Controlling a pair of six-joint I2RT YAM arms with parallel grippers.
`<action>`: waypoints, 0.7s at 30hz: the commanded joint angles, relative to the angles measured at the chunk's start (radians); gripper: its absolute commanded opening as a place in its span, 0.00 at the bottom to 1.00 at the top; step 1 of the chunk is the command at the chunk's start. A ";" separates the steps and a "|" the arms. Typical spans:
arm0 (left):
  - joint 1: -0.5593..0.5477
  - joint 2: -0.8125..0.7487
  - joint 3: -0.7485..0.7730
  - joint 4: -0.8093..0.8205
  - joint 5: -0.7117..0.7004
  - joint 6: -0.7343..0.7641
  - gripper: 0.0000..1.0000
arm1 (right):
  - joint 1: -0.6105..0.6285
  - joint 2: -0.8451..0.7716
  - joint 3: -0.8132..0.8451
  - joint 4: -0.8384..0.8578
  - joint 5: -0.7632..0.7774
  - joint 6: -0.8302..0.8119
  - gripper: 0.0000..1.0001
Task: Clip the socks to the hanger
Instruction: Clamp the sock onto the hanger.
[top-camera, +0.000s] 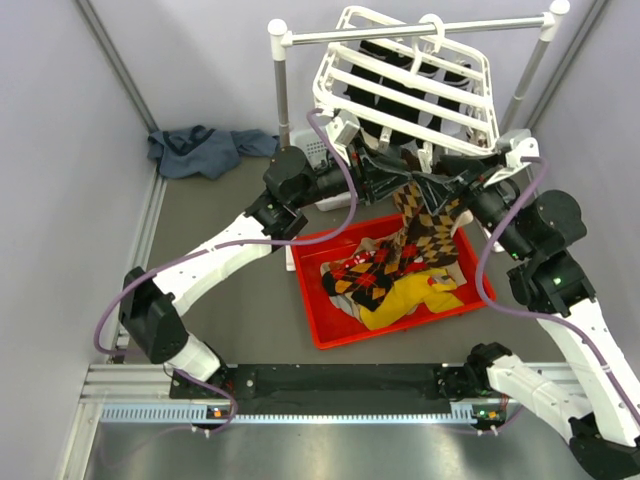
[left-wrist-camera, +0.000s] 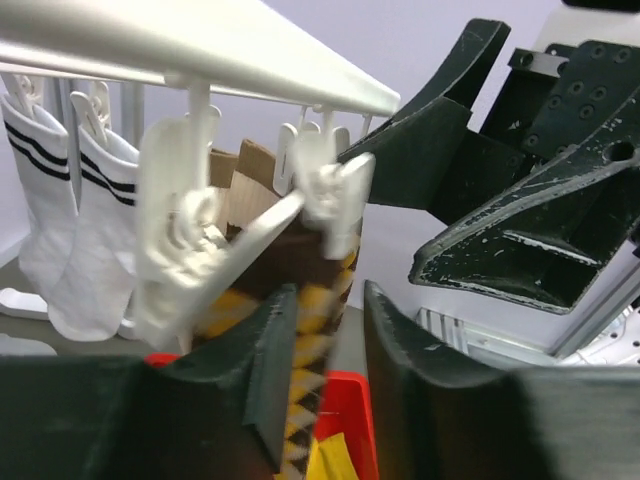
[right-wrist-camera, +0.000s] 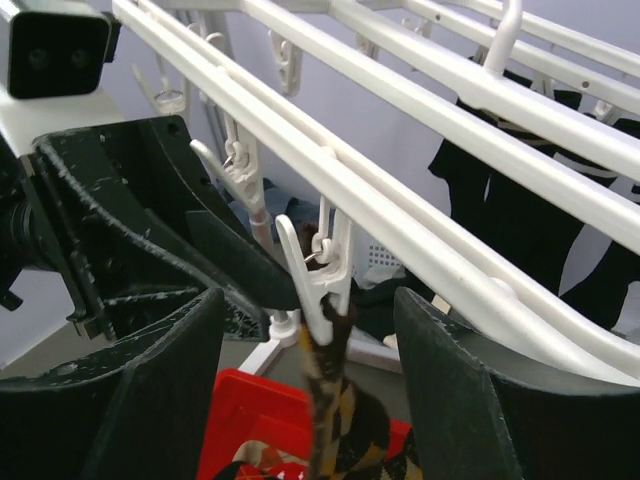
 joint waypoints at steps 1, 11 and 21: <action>0.003 -0.043 0.003 0.017 -0.044 0.027 0.48 | -0.003 -0.032 -0.021 0.048 0.075 -0.003 0.69; 0.003 -0.190 -0.168 -0.044 -0.278 0.210 0.73 | -0.003 -0.045 -0.048 0.041 0.291 -0.001 0.73; -0.028 -0.131 -0.183 0.121 -0.286 0.306 0.74 | -0.002 -0.051 -0.054 0.041 0.377 -0.026 0.76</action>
